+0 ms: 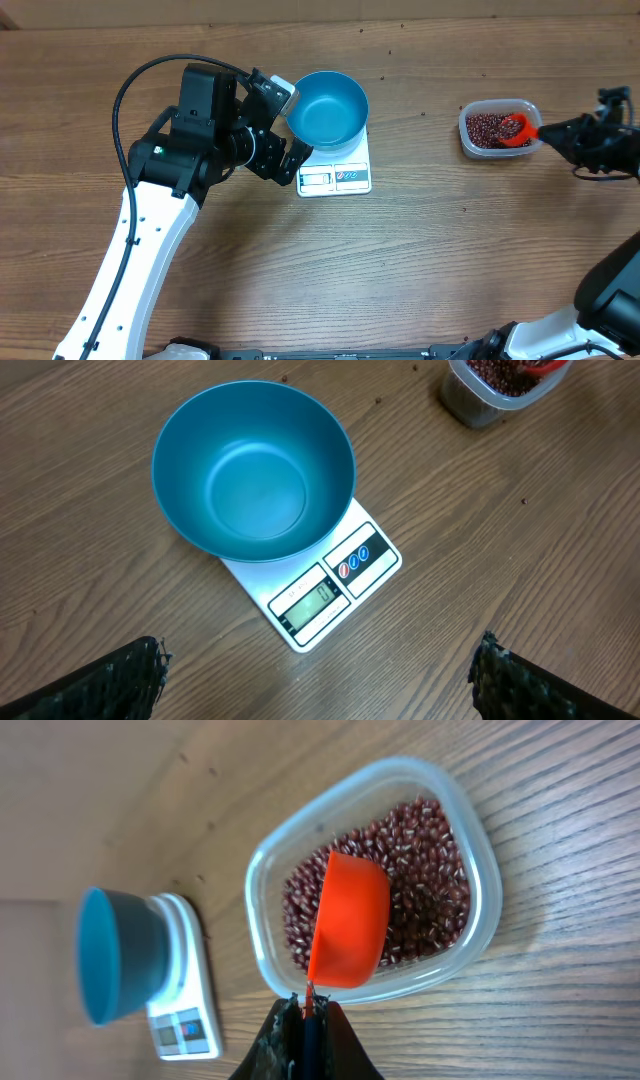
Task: Scoop item into bowl and weigh 150g on scale
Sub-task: 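Dip the scoop into the red beans and lift it out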
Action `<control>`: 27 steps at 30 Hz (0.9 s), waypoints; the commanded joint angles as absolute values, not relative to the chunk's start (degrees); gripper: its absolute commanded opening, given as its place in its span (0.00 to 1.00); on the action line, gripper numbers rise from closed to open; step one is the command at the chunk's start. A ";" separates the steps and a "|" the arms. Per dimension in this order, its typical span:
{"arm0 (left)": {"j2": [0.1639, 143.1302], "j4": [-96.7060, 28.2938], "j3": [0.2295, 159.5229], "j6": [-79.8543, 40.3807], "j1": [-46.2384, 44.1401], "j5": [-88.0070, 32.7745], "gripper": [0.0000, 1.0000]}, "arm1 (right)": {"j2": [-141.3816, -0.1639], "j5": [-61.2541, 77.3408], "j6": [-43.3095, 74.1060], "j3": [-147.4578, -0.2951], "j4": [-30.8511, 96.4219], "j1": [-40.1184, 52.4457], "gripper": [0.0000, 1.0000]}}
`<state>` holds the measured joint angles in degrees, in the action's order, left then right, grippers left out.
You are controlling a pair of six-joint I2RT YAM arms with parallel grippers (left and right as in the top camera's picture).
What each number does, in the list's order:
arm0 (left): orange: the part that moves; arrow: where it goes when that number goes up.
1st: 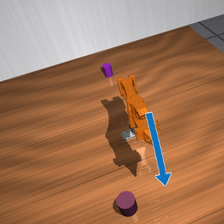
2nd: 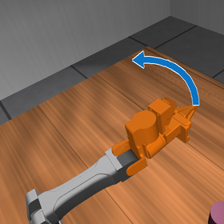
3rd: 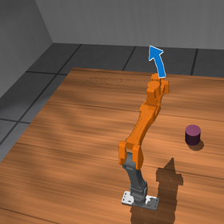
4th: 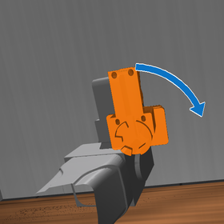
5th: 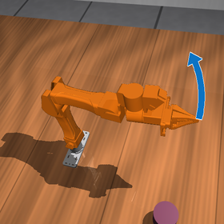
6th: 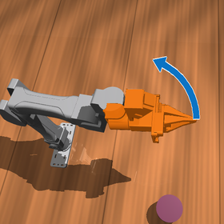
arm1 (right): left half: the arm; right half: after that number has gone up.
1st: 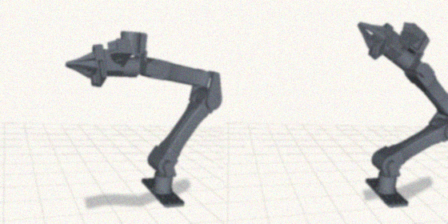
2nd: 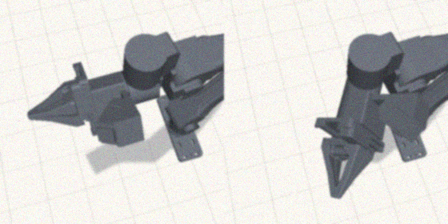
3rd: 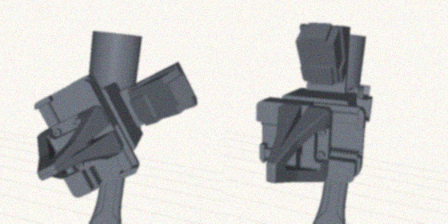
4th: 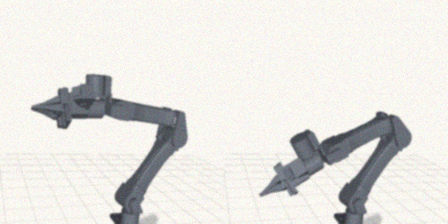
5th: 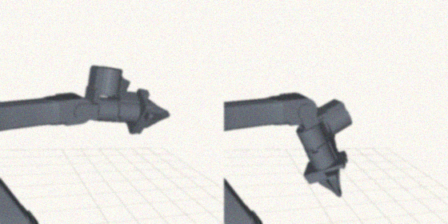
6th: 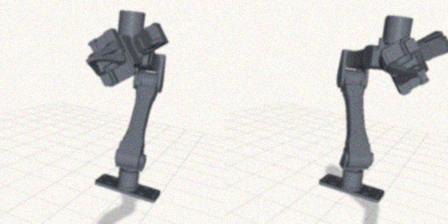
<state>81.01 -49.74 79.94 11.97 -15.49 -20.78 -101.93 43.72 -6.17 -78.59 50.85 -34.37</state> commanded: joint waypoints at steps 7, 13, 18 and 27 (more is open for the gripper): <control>80.62 -49.47 81.25 11.14 -15.33 -20.36 1.00 | -102.37 60.80 -7.68 -79.46 51.81 -37.95 0.04; 80.62 -49.47 81.25 11.14 -15.33 -20.36 1.00 | -102.37 70.94 -9.56 -79.46 53.28 -36.88 0.04; 80.62 -49.47 81.25 11.14 -15.33 -20.36 1.00 | -102.35 72.82 -9.52 -79.46 53.69 -32.69 0.04; 80.62 -49.47 81.25 11.14 -15.33 -20.36 1.00 | -102.35 72.95 -2.15 -79.48 45.04 -18.28 0.04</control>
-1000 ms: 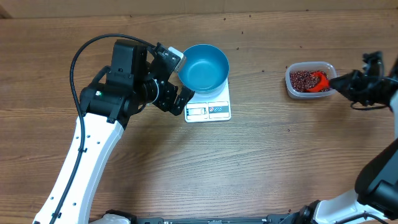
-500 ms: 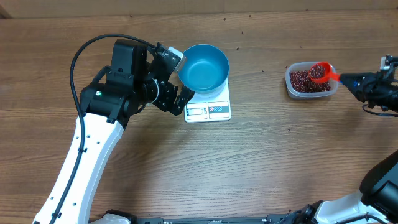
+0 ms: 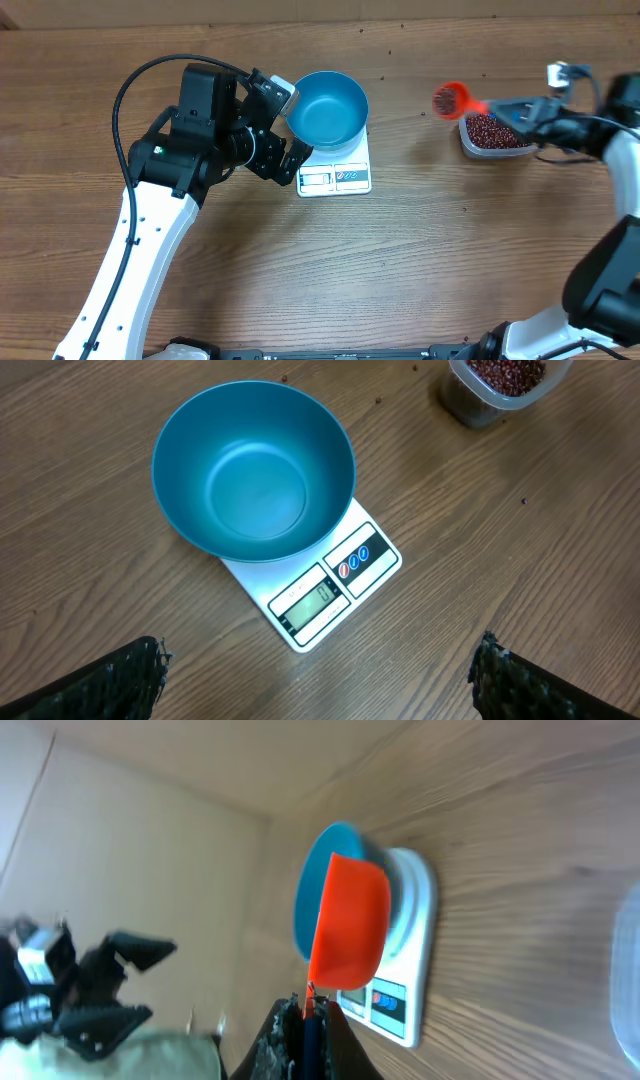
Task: Scoop item into bowl and weigh 150g on scale
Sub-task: 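Dip the scoop into the red beans and lift it out, then carry the filled scoop with the right gripper over the teal bowl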
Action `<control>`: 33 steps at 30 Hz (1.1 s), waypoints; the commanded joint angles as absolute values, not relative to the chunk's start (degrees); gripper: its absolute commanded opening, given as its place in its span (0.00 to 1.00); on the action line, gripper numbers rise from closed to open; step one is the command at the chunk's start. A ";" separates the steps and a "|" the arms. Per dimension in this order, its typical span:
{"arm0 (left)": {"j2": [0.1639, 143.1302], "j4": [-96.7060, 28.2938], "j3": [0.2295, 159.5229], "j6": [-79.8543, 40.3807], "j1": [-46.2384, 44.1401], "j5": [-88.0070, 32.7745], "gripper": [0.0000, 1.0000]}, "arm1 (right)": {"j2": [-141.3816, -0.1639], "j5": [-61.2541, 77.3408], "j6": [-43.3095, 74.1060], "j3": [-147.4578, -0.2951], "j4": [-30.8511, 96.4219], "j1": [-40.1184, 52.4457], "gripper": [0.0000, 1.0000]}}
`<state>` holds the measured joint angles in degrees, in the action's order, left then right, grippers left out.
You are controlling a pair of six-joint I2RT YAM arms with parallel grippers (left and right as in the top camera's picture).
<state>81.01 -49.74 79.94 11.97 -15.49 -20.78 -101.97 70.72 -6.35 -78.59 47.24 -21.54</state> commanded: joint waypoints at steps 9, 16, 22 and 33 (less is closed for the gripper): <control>80.62 -49.47 81.25 11.14 -15.33 -20.36 0.99 | -102.35 63.05 14.46 -79.50 26.37 -4.05 0.04; 80.62 -49.47 81.28 11.14 -15.35 -20.36 1.00 | -101.36 46.48 16.27 -79.66 20.97 4.78 0.04; 80.62 -49.47 81.25 11.14 -15.35 -20.36 1.00 | -98.26 32.58 9.02 -80.55 20.97 11.57 0.04; 80.62 -49.47 81.25 11.14 -15.35 -20.36 1.00 | -93.82 -1.80 -9.28 -80.75 23.44 26.65 0.04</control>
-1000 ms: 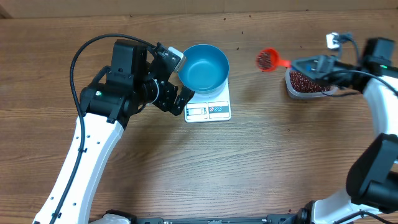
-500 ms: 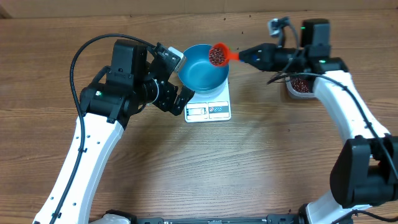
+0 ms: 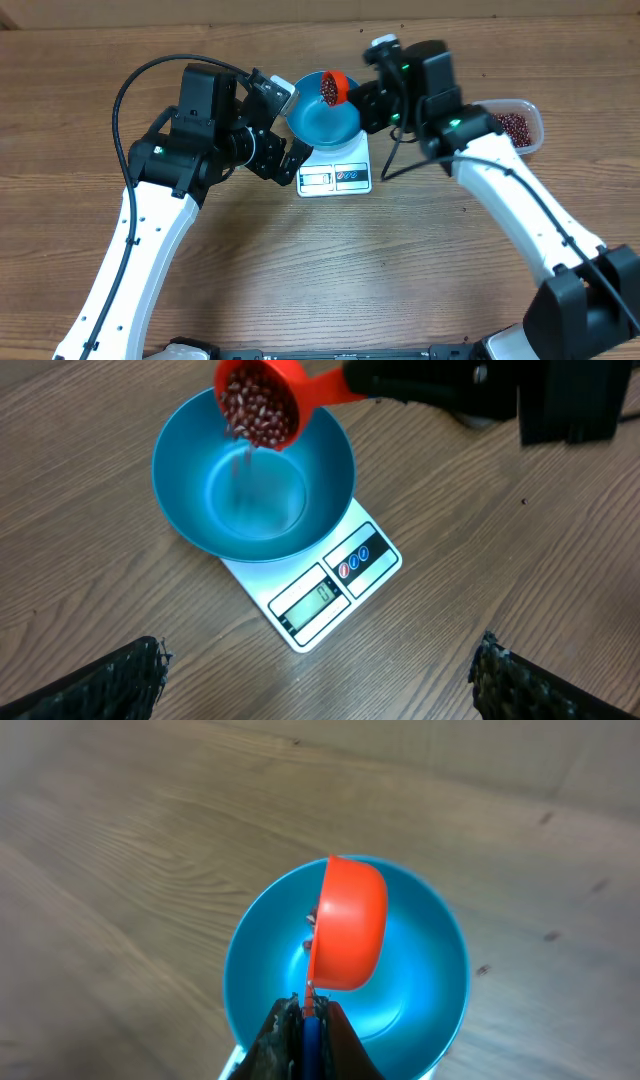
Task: Scoop item into bowl and weigh 150g on scale
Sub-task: 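Carry the filled scoop with the right gripper over the teal bowl, then tilt the scoop with the right gripper to pour beans into bowl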
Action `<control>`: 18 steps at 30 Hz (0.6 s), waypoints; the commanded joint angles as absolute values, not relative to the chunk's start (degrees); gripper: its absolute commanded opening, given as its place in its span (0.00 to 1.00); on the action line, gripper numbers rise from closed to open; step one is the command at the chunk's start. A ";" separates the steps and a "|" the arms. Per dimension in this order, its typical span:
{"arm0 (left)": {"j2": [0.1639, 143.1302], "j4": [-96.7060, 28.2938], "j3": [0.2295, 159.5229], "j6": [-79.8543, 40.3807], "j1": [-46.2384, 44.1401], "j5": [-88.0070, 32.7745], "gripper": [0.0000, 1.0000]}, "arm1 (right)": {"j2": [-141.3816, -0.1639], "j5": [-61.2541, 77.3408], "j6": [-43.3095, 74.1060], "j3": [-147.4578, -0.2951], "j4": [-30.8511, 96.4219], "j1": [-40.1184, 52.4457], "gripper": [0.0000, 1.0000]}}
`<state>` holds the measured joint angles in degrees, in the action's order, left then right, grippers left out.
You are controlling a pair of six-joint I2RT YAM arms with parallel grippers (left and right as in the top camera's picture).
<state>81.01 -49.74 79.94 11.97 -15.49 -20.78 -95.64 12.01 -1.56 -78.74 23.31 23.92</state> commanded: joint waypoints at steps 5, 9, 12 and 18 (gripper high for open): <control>80.62 -49.47 81.28 11.14 -15.33 -20.36 0.99 | -93.82 -11.97 -12.38 -80.75 23.49 30.81 0.04; 80.62 -49.47 81.28 11.14 -15.33 -20.36 1.00 | -93.82 -14.55 -13.69 -80.75 23.64 32.16 0.04; 80.62 -49.47 81.28 11.14 -15.35 -20.36 1.00 | -93.82 -14.55 -13.82 -80.75 23.66 32.25 0.04; 80.62 -49.47 81.28 11.14 -15.35 -20.36 1.00 | -93.82 -13.39 -16.51 -80.75 23.77 32.32 0.04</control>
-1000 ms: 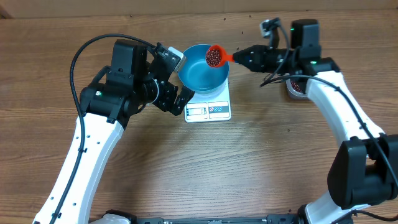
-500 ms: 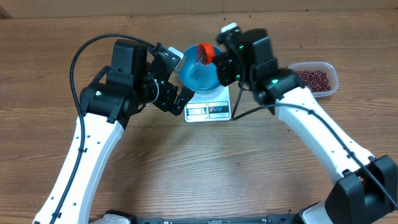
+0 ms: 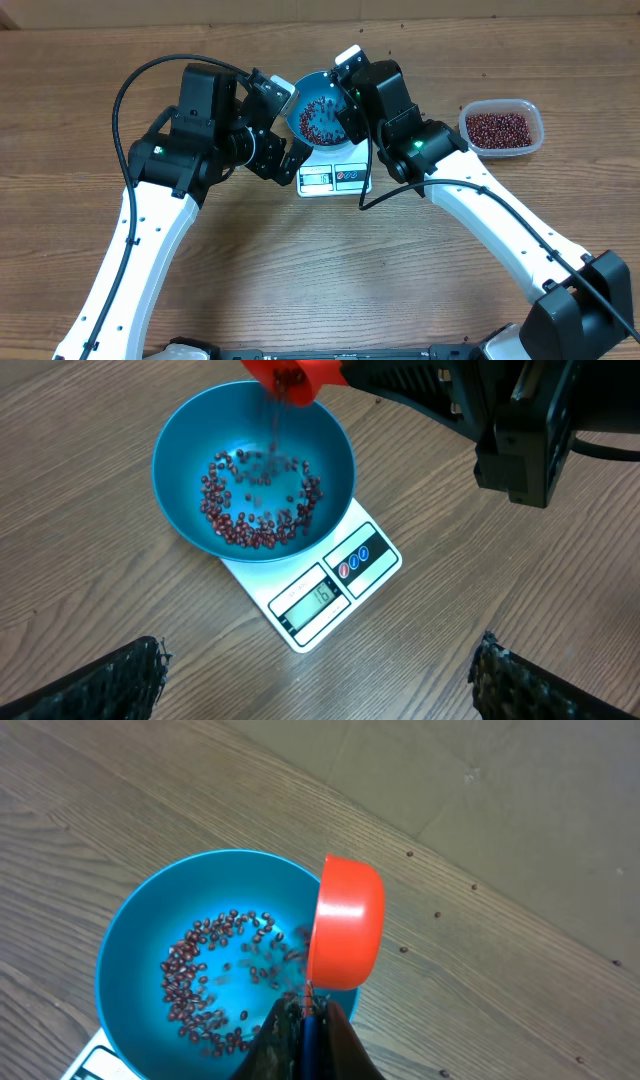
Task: Scoop item into bowl and weigh 150g on scale
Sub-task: 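Tilt the scoop with the right gripper to pour beans into bowl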
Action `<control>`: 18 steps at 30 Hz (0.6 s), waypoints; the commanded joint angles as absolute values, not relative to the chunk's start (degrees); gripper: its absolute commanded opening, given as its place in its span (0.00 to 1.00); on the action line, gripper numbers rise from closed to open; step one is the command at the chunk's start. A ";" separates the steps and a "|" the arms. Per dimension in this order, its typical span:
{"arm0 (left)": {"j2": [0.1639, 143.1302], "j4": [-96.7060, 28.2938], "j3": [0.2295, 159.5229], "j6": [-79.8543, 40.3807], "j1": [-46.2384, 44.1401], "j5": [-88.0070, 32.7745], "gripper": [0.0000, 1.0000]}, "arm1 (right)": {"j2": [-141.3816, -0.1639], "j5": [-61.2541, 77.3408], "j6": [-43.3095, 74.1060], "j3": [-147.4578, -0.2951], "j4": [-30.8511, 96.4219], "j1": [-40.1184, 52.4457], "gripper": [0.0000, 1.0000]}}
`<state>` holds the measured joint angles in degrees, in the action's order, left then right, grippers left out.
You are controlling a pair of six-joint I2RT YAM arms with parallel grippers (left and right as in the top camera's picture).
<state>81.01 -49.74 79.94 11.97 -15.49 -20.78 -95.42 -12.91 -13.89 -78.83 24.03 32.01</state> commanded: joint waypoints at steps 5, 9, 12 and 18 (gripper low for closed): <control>80.62 -49.47 81.25 11.14 -15.35 -20.36 0.99 | -93.82 -12.34 -20.67 -80.75 24.05 33.19 0.04; 80.62 -49.47 81.28 11.14 -15.35 -20.36 1.00 | -93.80 -12.38 -21.28 -80.75 24.34 33.43 0.04; 80.62 -49.47 81.25 11.14 -15.35 -20.36 1.00 | -93.38 -12.34 -19.27 -80.75 24.36 33.30 0.04; 80.62 -49.47 81.25 11.14 -15.35 -20.36 1.00 | -89.01 -7.94 -14.61 -80.77 25.21 30.55 0.04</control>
